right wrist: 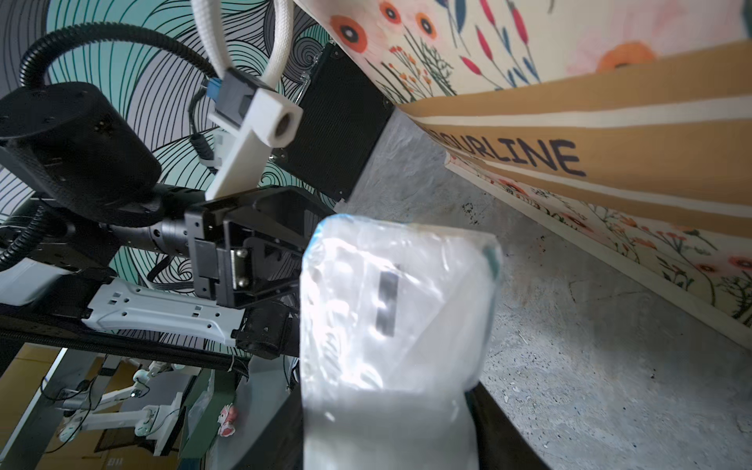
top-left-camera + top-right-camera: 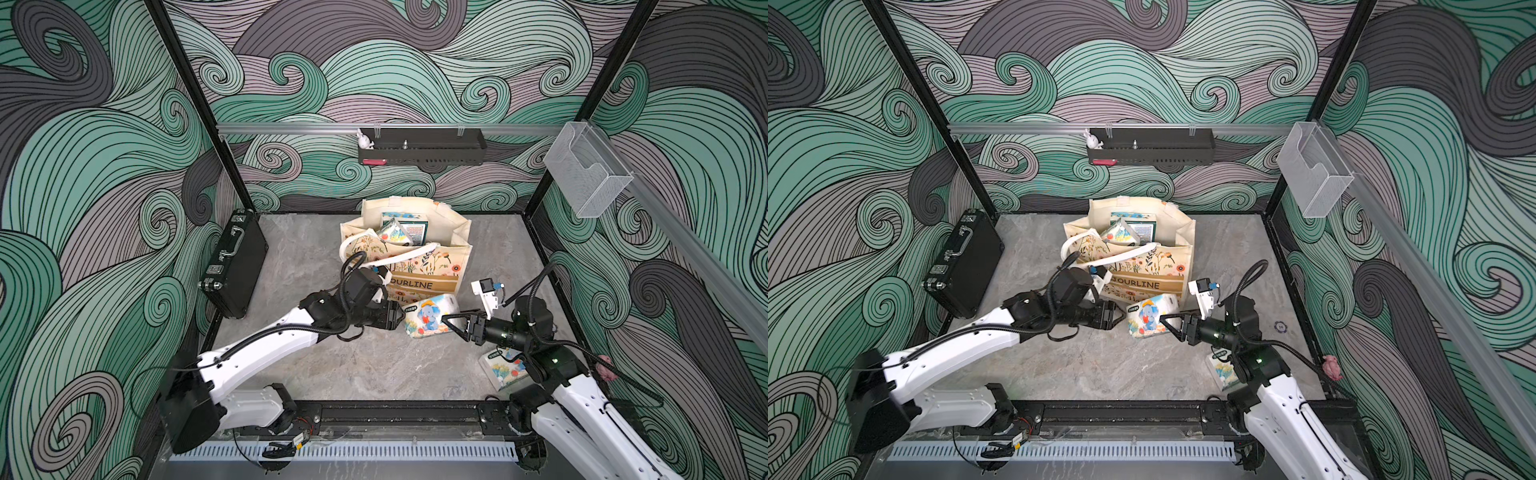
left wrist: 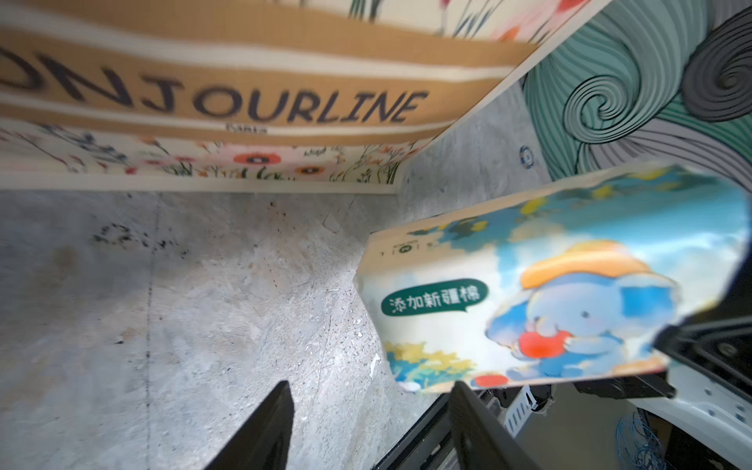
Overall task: Put tissues into the canvas bag
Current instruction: Pick up the pack of facial tissues from the center of the board, then place the pack of facial tissues in the canvas bag.
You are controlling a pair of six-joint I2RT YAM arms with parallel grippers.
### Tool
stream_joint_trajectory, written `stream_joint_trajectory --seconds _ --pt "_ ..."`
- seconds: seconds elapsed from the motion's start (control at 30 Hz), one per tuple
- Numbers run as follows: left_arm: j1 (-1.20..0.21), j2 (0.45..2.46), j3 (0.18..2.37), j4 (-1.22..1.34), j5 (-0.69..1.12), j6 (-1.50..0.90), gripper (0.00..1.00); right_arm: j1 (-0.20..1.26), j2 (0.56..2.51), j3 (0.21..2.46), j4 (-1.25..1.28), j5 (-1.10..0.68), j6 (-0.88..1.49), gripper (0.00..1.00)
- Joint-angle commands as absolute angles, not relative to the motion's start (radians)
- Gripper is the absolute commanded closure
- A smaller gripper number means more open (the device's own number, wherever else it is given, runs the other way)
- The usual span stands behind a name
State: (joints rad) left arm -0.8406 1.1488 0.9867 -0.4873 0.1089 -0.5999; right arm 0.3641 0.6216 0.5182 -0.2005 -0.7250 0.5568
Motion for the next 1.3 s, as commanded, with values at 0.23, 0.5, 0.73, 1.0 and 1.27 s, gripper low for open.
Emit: stream_joint_trajectory --seconds 0.23,0.5,0.73,1.0,1.27 --pt "-0.787 0.702 1.005 -0.781 -0.18 -0.464 0.29 0.366 0.943 1.126 -0.162 -0.757 0.491 0.47" --pt "-0.785 0.566 0.966 -0.87 -0.247 -0.394 0.29 0.329 1.144 1.379 -0.053 -0.809 0.557 0.46" --pt "-0.785 0.566 0.925 -0.862 -0.275 -0.335 0.29 0.245 1.133 1.467 -0.107 -0.741 0.547 0.45" --pt "-0.783 0.594 0.884 -0.836 -0.247 -0.321 0.29 0.228 1.223 1.559 -0.405 -0.366 0.294 0.47" --pt "-0.784 0.593 0.878 -0.833 -0.243 -0.325 0.29 0.299 1.312 1.564 -0.571 -0.197 0.135 0.45"
